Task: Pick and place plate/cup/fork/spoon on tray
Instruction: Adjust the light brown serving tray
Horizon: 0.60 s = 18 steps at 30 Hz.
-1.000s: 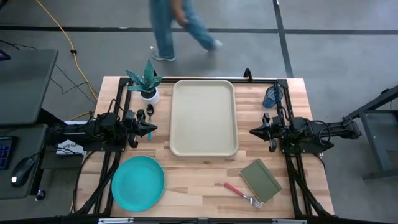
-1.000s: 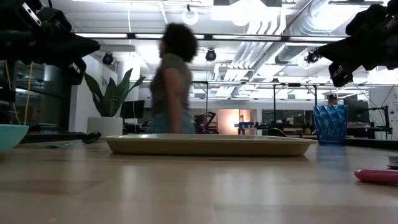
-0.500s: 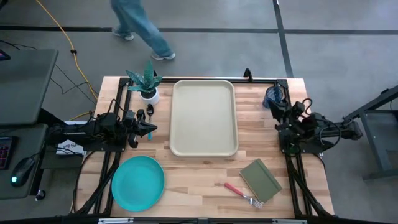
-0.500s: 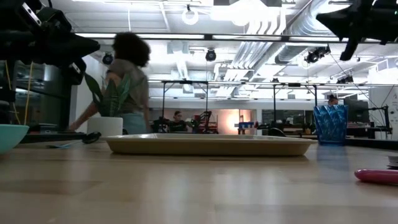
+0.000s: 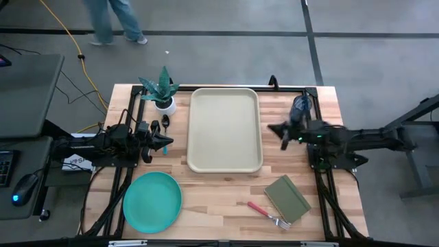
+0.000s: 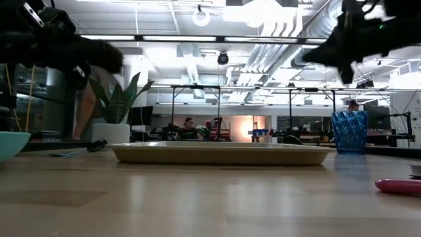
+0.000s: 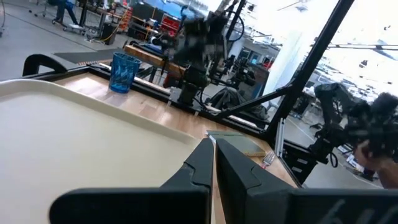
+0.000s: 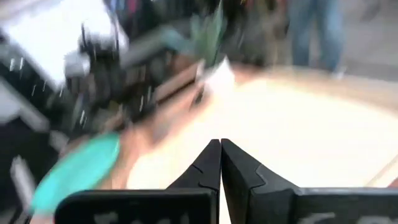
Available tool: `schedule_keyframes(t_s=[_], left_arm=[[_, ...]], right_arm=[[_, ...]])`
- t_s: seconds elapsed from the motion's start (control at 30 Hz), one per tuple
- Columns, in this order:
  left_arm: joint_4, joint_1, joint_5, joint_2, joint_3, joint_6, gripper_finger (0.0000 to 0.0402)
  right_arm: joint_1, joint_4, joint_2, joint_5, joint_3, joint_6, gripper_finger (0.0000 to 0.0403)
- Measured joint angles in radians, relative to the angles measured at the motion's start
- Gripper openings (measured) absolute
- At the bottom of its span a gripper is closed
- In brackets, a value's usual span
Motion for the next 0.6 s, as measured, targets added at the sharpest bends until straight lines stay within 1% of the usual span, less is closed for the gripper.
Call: schedule_keyframes(t_s=[0.07,0.13,0.23,0.3,0.4,0.47,0.6], left_arm=[[0.029,0.0,-0.045,0.0,0.0,-0.051,0.0],[0.085,0.0,-0.106,0.012,0.0,-0.109,0.0],[0.165,-0.003,-0.096,0.061,0.001,-0.103,0.0],[0.171,-0.007,-0.101,0.124,0.024,-0.09,0.0],[0.165,-0.008,-0.129,0.271,0.077,-0.046,0.0],[0.167,-0.008,-0.142,0.4,0.13,-0.011,0.0],[0.163,-0.008,-0.187,0.661,0.23,0.09,0.0]], right_arm=[[0.017,0.035,0.104,-0.025,0.0,0.017,0.0],[0.04,0.071,0.195,-0.02,0.0,0.017,0.0],[0.065,0.158,0.309,-0.023,0.0,0.016,0.0],[0.078,0.213,0.364,-0.053,0.0,0.016,0.0],[0.084,0.284,0.423,-0.121,0.001,0.017,0.0],[0.084,0.306,0.45,-0.16,0.002,0.016,0.0],[0.084,0.345,0.474,-0.183,0.002,0.015,0.0]])
